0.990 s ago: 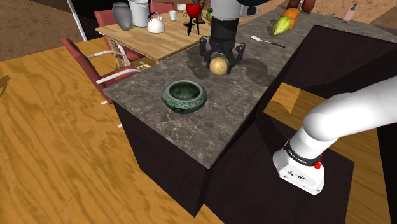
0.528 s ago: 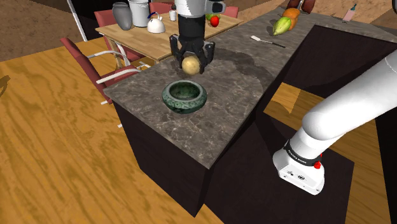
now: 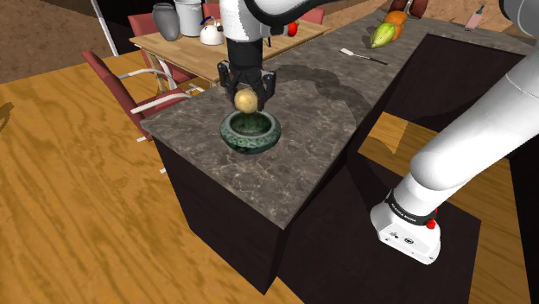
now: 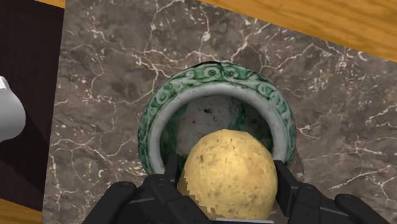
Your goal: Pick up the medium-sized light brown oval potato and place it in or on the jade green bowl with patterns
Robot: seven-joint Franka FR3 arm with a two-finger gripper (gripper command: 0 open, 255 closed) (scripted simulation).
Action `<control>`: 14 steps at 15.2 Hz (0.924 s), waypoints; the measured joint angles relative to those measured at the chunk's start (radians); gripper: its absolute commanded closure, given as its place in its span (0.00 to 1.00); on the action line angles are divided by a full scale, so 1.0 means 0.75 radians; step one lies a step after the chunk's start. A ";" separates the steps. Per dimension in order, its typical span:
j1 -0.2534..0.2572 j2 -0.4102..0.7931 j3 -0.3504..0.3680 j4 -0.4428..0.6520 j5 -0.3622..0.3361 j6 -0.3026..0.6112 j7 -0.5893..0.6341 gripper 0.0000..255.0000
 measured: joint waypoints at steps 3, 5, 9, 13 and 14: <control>0.002 0.002 0.003 -0.050 0.000 0.051 0.003 1.00; 0.003 0.004 0.005 -0.081 -0.001 0.084 0.005 1.00; 0.004 0.015 0.010 -0.115 -0.008 0.126 0.011 1.00; 0.004 0.017 0.010 -0.116 -0.010 0.129 0.012 1.00; 0.004 0.017 0.010 -0.116 -0.010 0.129 0.012 0.00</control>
